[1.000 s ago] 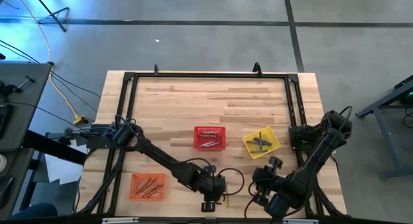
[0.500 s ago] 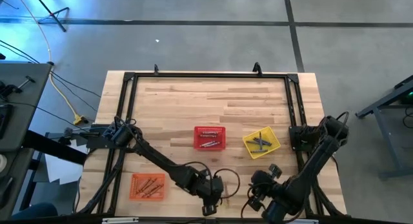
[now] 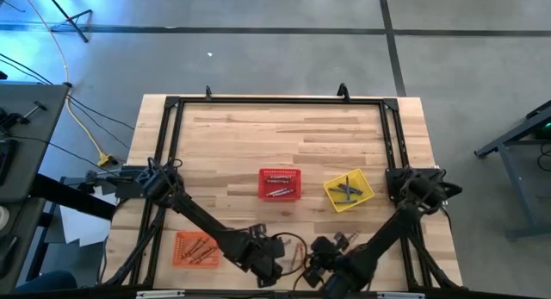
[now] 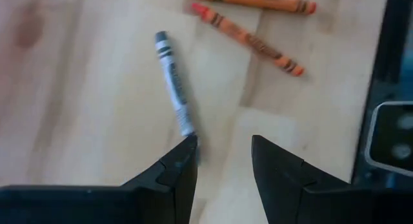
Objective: Sort crayons
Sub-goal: Put the orange crayon into the orange bin
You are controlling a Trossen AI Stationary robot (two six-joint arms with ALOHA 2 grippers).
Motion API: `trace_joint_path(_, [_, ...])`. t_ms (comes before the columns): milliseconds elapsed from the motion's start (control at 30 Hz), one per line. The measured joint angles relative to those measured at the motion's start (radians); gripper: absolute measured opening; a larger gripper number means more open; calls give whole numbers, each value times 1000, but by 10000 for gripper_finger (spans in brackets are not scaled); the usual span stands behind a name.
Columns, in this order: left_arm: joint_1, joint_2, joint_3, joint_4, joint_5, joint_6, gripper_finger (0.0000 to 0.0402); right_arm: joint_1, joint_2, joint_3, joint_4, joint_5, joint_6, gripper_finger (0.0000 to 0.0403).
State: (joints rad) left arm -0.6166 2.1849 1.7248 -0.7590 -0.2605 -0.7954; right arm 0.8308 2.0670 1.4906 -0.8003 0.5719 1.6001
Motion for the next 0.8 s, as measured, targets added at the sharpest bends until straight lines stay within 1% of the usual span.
trace_joint_path(200, [-45, -36, 0, -144, -119, -25, 131, -41, 12, 0, 73, -8, 53, 128])
trace_joint_path(367, [-89, -99, 0, -294, -243, -88, 131, -54, 16, 0, 90, -53, 104, 128])
trace_joint_path(467, [-119, -145, 0, -372, -322, -137, 131, -54, 16, 0, 98, -62, 125, 128])
trace_joint_path(600, [-154, -197, 0, -433, -420, -194, 131, -54, 24, 0, 122, -85, 175, 128])
trace_joint_path(800, [-195, -253, 0, -451, -529, -209, 131, -54, 30, 0, 142, -117, 184, 128])
